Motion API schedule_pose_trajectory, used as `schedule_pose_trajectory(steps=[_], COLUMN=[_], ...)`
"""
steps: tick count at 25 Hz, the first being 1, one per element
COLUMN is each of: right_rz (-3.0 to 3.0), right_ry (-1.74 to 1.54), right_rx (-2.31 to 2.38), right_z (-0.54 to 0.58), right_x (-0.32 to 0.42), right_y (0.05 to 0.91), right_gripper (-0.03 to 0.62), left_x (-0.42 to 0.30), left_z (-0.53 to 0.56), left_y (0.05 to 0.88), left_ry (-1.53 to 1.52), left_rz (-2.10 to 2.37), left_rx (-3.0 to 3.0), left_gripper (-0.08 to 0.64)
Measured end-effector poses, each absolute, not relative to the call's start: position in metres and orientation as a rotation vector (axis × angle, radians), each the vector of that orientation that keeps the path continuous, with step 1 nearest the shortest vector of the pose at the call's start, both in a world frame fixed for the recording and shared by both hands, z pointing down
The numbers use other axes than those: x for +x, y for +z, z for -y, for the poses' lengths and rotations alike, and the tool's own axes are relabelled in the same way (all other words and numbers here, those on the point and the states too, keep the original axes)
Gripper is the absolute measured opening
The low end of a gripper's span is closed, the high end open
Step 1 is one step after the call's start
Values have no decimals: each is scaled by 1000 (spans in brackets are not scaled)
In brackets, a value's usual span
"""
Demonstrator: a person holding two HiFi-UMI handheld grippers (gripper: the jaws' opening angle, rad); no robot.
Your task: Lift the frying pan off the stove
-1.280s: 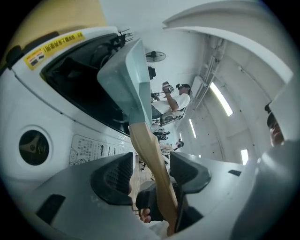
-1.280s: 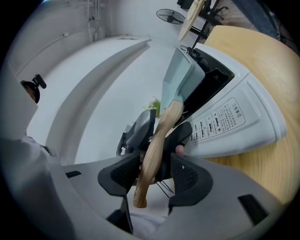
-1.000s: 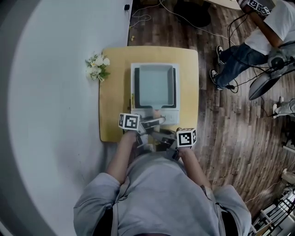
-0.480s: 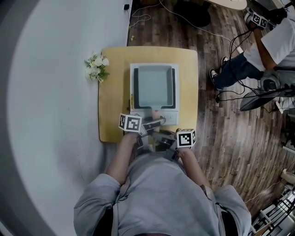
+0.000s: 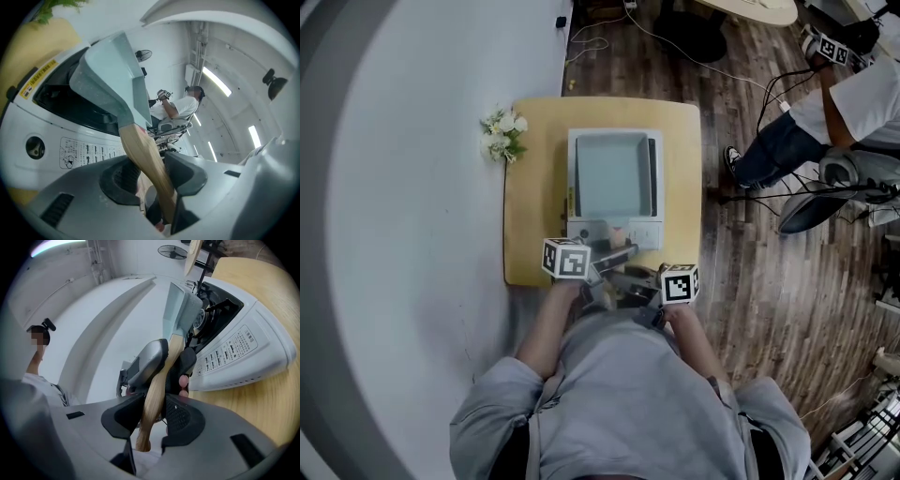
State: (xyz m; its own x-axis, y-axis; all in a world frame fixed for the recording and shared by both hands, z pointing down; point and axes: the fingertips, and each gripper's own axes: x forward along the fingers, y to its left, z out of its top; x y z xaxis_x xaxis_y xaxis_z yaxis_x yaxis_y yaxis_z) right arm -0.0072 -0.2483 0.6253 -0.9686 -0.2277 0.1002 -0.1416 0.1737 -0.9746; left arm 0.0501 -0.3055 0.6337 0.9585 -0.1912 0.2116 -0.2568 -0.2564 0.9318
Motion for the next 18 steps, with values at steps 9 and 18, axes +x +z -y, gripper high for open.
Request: schedule_pose_trajectory(steps=[9, 18], right_rz=[-2495, -2528], right_ry=[-1777, -1622], right_rx=[-329, -369], right_z=[204, 153], right_x=[-15, -21], right_y=[593, 570], right_gripper=[120, 120], left_x=[46, 40], left_z=[262, 209], left_y=[591, 564], left_ry=[98, 65], left_rz=[342, 324], left_rx=[2003, 2101], left_gripper=[156, 158])
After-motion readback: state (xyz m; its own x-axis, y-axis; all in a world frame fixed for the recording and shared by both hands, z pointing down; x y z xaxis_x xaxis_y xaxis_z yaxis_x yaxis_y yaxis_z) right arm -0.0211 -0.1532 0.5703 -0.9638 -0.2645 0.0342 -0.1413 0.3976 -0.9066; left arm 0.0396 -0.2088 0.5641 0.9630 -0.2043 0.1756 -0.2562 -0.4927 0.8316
